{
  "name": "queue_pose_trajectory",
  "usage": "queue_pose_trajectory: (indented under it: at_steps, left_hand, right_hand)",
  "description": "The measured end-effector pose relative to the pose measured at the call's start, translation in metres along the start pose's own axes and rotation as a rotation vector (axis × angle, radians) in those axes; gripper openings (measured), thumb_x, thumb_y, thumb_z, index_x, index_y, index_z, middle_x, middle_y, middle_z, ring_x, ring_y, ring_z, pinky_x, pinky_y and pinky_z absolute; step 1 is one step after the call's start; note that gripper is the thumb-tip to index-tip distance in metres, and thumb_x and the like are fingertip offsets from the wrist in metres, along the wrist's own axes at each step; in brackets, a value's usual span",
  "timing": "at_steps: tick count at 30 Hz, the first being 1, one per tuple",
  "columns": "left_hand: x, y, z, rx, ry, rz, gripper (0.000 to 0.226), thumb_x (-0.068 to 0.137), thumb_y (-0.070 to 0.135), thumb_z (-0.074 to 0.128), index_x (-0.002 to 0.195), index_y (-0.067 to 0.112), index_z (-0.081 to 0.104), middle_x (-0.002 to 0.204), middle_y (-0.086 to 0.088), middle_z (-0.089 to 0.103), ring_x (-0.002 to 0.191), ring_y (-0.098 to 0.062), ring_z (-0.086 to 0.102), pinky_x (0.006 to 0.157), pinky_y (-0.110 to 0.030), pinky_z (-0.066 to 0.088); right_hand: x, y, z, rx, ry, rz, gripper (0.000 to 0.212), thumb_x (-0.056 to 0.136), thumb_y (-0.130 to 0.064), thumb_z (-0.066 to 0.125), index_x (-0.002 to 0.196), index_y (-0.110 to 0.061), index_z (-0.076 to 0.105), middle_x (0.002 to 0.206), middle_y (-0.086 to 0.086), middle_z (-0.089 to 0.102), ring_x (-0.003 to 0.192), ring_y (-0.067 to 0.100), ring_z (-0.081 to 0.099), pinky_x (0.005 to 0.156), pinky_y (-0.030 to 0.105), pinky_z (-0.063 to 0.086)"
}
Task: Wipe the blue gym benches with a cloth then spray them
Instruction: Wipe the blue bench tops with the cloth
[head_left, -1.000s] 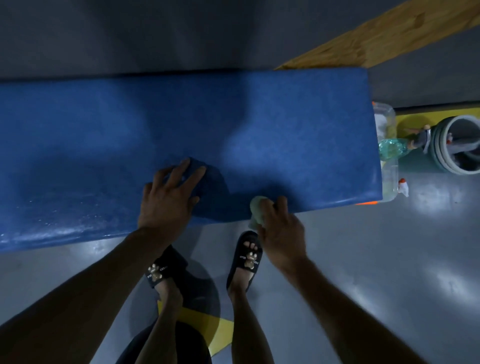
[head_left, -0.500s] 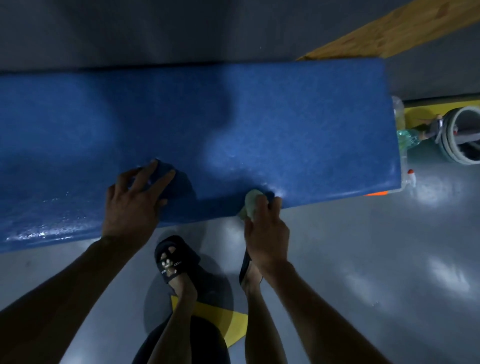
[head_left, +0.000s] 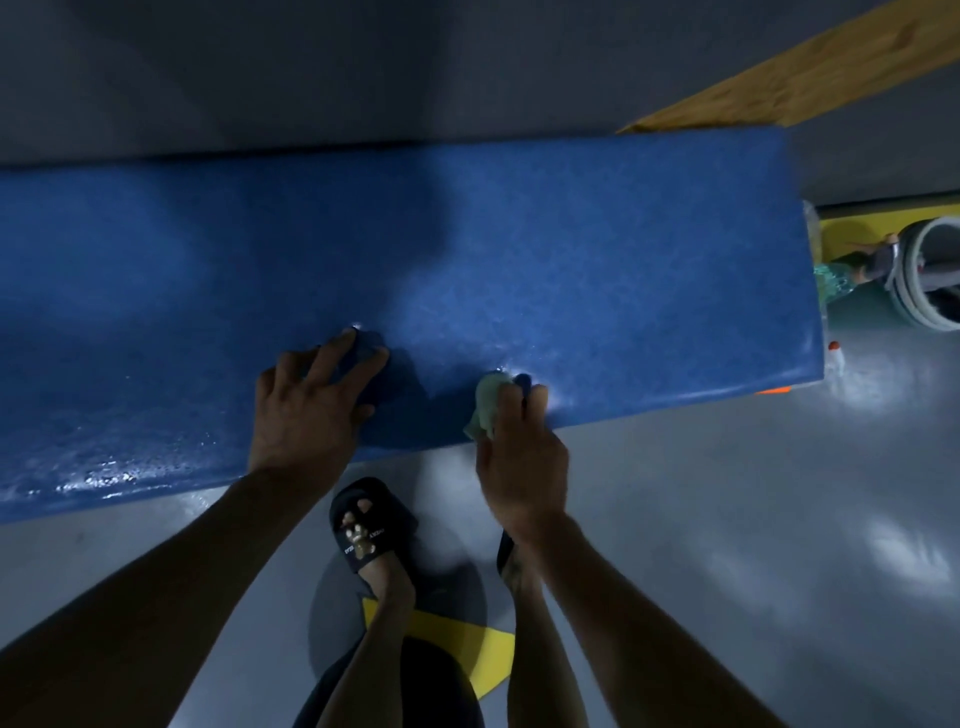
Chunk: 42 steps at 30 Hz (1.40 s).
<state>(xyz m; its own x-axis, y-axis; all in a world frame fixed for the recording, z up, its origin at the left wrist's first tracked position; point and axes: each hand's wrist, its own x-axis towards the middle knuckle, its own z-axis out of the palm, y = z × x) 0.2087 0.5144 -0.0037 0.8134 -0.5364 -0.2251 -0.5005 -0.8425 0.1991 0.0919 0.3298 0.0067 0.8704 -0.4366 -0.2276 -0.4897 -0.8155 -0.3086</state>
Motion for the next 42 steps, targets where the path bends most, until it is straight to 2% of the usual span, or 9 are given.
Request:
queue_pose_trajectory:
  at_steps: [4,9,11,15,19,26,34,40,42]
  left_hand:
    - [0.001,-0.002,-0.001,-0.006,-0.006,0.012,0.062,0.077,0.029,0.077,0.134,0.035,0.054,0.149,-0.002,0.045,0.111,-0.041,0.046,0.086,-0.051,0.040]
    - [0.003,-0.004,0.000,0.000,-0.017,0.009,0.062,0.076,0.032,0.077,0.133,0.038,0.054,0.149,-0.001,0.044,0.111,-0.040,0.046,0.085,-0.050,0.040]
    - [0.004,-0.004,0.001,-0.002,-0.016,0.001,0.061,0.076,0.032,0.077,0.132,0.039,0.054,0.148,0.000,0.045,0.110,-0.039,0.045,0.085,-0.050,0.040]
    - [0.003,-0.005,0.001,0.009,-0.029,-0.003,0.060,0.079,0.034,0.074,0.134,0.039,0.051,0.149,-0.001,0.043,0.111,-0.039,0.043,0.086,-0.049,0.038]
    - [0.004,-0.006,0.001,0.010,-0.036,0.007,0.060,0.078,0.034,0.075,0.133,0.039,0.052,0.148,-0.001,0.045,0.110,-0.039,0.046,0.086,-0.049,0.038]
    - [0.003,-0.006,0.002,-0.008,-0.039,-0.006,0.056,0.082,0.035,0.069,0.135,0.040,0.050,0.149,-0.001,0.041,0.110,-0.036,0.039,0.087,-0.051,0.039]
    - [0.005,-0.006,0.001,-0.024,-0.055,-0.015,0.057,0.082,0.035,0.070,0.135,0.043,0.050,0.150,0.001,0.041,0.111,-0.035,0.038,0.088,-0.049,0.037]
    - [0.004,-0.006,0.004,-0.019,-0.051,-0.018,0.057,0.082,0.035,0.070,0.135,0.043,0.050,0.150,0.001,0.039,0.114,-0.037,0.039,0.089,-0.050,0.036]
    - [0.004,-0.005,0.004,-0.008,-0.060,-0.022,0.056,0.084,0.037,0.067,0.136,0.044,0.048,0.151,0.003,0.037,0.116,-0.036,0.038,0.090,-0.049,0.035]
  right_hand:
    - [0.032,0.068,-0.035,-0.257,-0.091,-0.345,0.045,0.080,-0.022,0.057,0.122,-0.018,0.041,0.118,0.016,0.053,0.064,0.036,0.060,0.053,0.036,0.050]
    - [0.060,0.128,-0.060,-0.020,0.190,0.623,0.042,0.092,-0.033,0.056,0.119,-0.005,0.039,0.120,0.022,0.040,0.089,0.048,0.060,0.068,0.046,0.044]
    - [0.058,0.088,-0.043,0.024,0.211,0.713,0.041,0.091,-0.031,0.056,0.119,-0.005,0.038,0.120,0.020,0.039,0.090,0.046,0.060,0.069,0.045,0.045]
    - [0.020,-0.008,-0.007,0.004,0.068,0.136,0.040,0.083,-0.020,0.064,0.115,-0.015,0.041,0.112,0.011,0.048,0.065,0.033,0.063,0.052,0.036,0.052]
    - [0.041,0.021,-0.028,-0.234,-0.116,-0.481,0.047,0.074,-0.023,0.064,0.119,-0.017,0.052,0.116,0.011,0.055,0.063,0.030,0.064,0.050,0.031,0.048]
    - [0.082,0.071,-0.044,0.020,0.201,0.742,0.047,0.095,-0.032,0.050,0.126,0.000,0.035,0.128,0.021,0.038,0.098,0.044,0.059,0.072,0.043,0.045]
    - [0.046,0.011,-0.024,-0.212,-0.131,-0.474,0.058,0.072,-0.024,0.071,0.122,-0.016,0.043,0.119,0.009,0.046,0.066,0.034,0.065,0.048,0.036,0.051]
    - [0.094,0.092,-0.059,-0.121,0.111,0.552,0.050,0.092,-0.037,0.056,0.125,-0.005,0.036,0.125,0.021,0.039,0.091,0.049,0.061,0.074,0.047,0.046]
    - [0.090,0.060,-0.042,-0.091,0.126,0.637,0.049,0.091,-0.038,0.056,0.123,-0.006,0.035,0.126,0.019,0.037,0.090,0.046,0.062,0.073,0.045,0.047]
